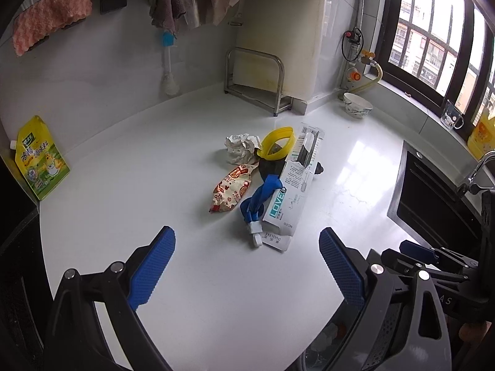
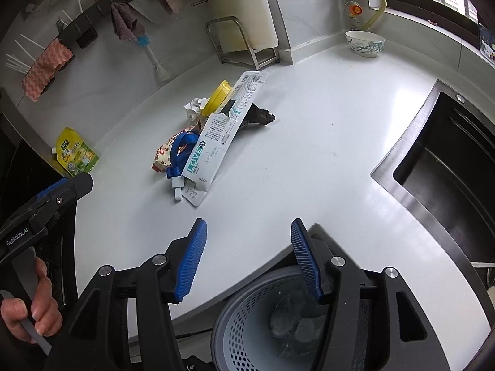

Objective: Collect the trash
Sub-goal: 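Move both open tools back toward the snack wrapper and toothpaste box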

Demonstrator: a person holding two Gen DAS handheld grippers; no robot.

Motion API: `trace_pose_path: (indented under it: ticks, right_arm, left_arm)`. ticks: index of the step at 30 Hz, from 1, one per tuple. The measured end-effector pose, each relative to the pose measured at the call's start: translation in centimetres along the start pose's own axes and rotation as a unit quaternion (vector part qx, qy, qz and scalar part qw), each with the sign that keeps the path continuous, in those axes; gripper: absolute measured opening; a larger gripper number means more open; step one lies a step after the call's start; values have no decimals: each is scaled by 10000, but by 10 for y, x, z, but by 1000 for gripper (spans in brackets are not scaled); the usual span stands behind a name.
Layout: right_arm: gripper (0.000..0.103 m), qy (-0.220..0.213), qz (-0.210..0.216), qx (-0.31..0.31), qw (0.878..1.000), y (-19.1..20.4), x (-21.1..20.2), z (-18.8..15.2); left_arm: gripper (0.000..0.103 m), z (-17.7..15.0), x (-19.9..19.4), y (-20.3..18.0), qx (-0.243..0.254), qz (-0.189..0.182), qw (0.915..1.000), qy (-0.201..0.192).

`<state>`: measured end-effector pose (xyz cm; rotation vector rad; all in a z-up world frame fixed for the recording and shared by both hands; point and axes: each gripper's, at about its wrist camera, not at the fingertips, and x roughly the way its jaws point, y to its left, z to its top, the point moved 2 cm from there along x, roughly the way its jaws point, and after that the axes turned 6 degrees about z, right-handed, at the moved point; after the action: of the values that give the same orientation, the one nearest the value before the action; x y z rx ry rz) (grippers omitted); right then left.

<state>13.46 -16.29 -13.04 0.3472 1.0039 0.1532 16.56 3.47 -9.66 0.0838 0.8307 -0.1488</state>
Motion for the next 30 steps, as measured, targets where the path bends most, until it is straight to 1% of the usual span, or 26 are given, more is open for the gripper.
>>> trace_pose_path:
  ticks: [7,14,18,26,30]
  right_arm:
    - [55,-15,-242,211,9995,8,29,20]
    - [55,-182,-307,343,9988,18,49,45]
    - [56,-170,-308,379,9987,22,67,54]
    - [56,-48,-334,700,9970,24,108,66]
    - [57,-128,-339,892,9954,28,117,75]
  left_arm:
    - [92,28,35,20,207,-160,9997,10]
    - [92,51,64,35,493,-174,9986,-26]
    - [92,58,82,45,544,-189,9983,5]
    - [92,66,117,58,662,-257,9973,164]
    - [92,70,128,62,651,-270,9974,172]
